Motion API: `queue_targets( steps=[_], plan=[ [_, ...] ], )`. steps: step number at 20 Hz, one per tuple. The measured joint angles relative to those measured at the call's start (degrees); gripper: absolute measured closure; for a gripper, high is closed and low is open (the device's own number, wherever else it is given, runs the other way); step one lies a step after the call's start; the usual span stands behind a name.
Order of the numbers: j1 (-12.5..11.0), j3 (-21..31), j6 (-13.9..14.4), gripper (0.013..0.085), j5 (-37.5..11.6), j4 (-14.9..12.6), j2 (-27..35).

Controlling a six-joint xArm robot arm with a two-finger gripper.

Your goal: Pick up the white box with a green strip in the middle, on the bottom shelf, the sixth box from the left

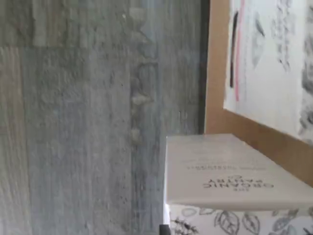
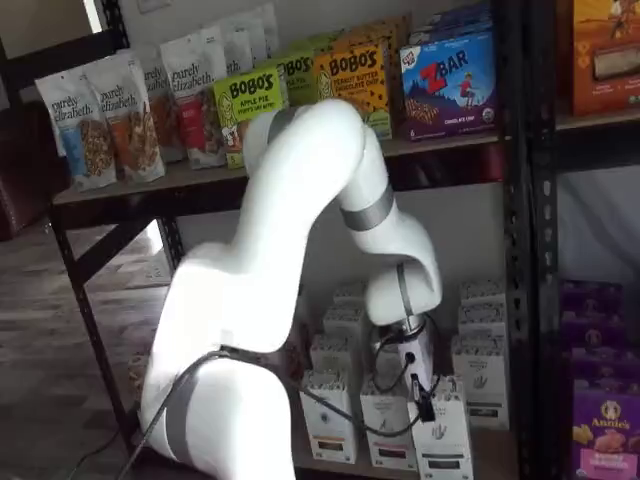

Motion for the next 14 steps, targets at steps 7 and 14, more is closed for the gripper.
queue_targets(
  steps=[7,14],
  plan=[
    [3.2,14.2,4.8,0.0490,-0.6,-1.5,-12.6],
    [9.7,24.4,1.7,0.0490,4.6,8.3,-26.6]
  ],
)
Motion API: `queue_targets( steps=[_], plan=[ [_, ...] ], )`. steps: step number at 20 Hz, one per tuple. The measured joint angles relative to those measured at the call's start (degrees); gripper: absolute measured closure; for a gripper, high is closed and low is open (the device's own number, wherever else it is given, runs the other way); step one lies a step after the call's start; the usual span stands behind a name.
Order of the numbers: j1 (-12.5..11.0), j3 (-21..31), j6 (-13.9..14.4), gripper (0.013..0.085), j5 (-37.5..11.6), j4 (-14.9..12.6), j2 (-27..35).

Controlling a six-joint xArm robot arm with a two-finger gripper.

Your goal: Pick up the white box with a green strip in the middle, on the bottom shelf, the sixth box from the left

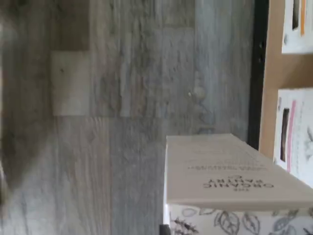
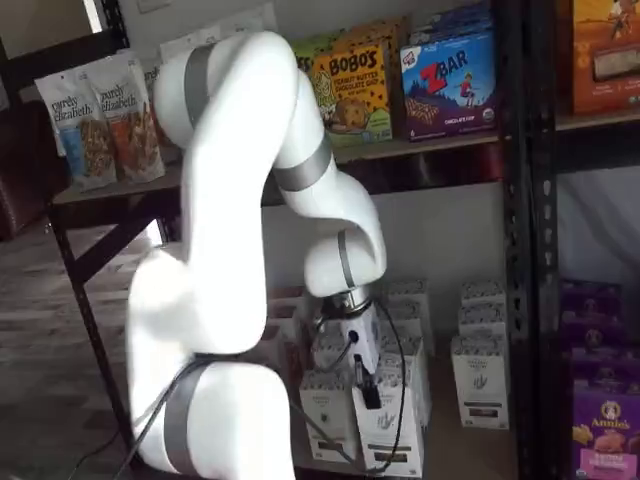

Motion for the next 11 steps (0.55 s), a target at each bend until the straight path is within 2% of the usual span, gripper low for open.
queue_targets(
  steps=[3,6,11],
  plan=[
    [2.8,3.0,0.8,0.0490,3.4,1.8,-6.6],
    [4.8,4.3,-0.9,0.0490,8.8,5.6,-12.3],
    [5.8,3.9,-4.3,0.0490,16.6,10.6,-18.5]
  ],
)
